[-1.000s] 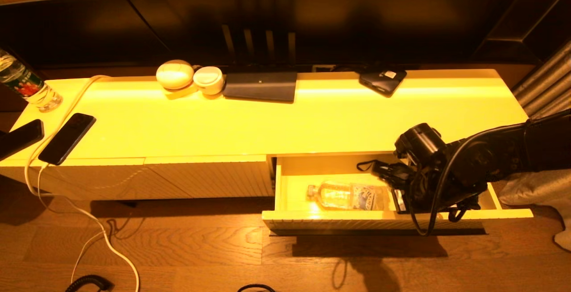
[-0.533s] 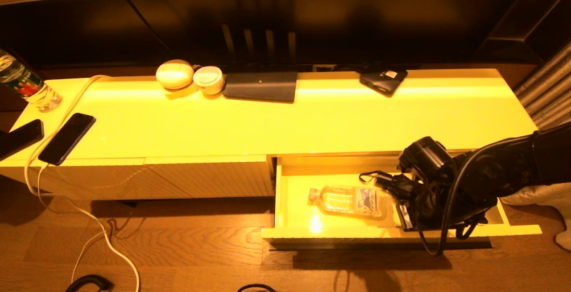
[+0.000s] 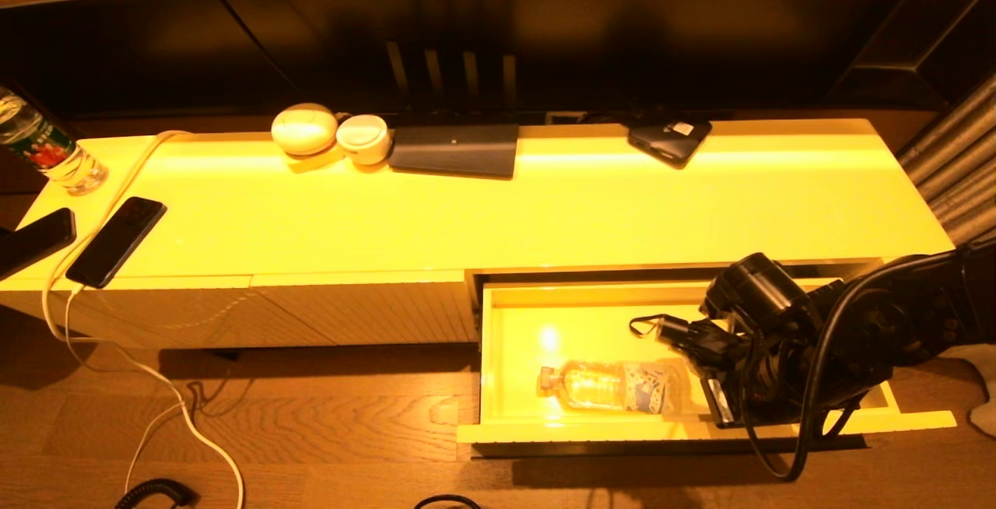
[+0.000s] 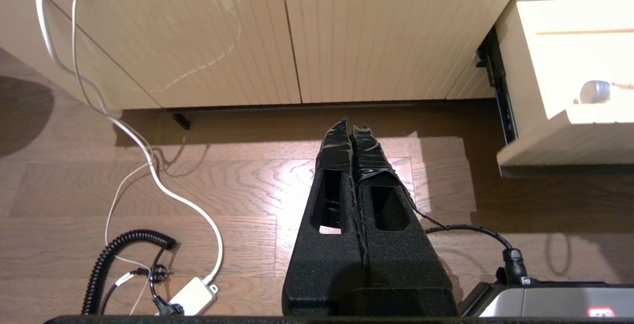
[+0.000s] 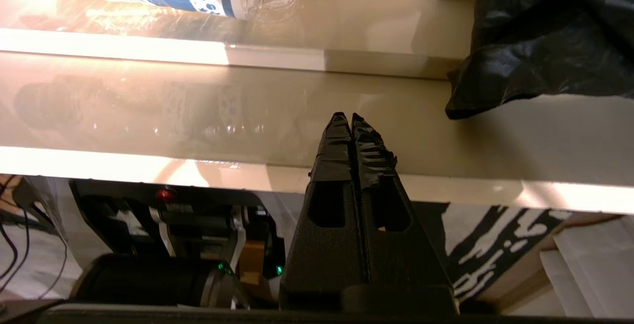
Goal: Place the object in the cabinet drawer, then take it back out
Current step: Open the drawer
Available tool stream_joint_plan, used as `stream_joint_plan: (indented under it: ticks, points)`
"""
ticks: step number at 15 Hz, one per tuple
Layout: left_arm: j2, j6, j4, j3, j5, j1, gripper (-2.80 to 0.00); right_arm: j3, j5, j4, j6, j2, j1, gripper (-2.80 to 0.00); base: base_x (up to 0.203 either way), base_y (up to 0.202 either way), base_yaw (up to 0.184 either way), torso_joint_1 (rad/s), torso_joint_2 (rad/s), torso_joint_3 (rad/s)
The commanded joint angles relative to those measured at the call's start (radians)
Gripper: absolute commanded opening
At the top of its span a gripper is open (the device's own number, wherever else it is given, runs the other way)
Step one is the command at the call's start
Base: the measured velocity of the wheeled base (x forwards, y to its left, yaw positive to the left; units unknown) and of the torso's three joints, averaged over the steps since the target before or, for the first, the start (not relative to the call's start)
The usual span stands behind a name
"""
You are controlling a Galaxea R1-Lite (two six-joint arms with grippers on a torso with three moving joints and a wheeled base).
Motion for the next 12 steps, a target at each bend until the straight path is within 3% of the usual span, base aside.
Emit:
stream_joint_plan:
  ticks: [1,6,9,12]
  points:
    - [0.000,0.000,0.000,0.002,0.000,0.000,-2.80,-0.007,-0.007,-0.008,0.001,-0.011,-0.008,-2.80,0.000,0.000,0.000,0.000,0.00,0.000]
    - [0.000,0.000,0.000,0.002,0.000,0.000,-2.80,-0.037,-0.068,-0.128,-0.031,-0.112,-0.055,-2.80,0.000,0.000,0.000,0.000,0.00,0.000]
    - [0.000,0.000,0.000,0.002,0.000,0.000,-2.80,-0.061,-0.153,-0.154,-0.245,-0.219,-0.094,-2.80,0.000,0.000,0.000,0.000,0.00,0.000]
    - [0.000,0.000,0.000,0.002,0.000,0.000,-2.80,-0.029,-0.174,-0.152,-0.570,-0.308,-0.140,-2.80,0.000,0.000,0.000,0.000,0.00,0.000]
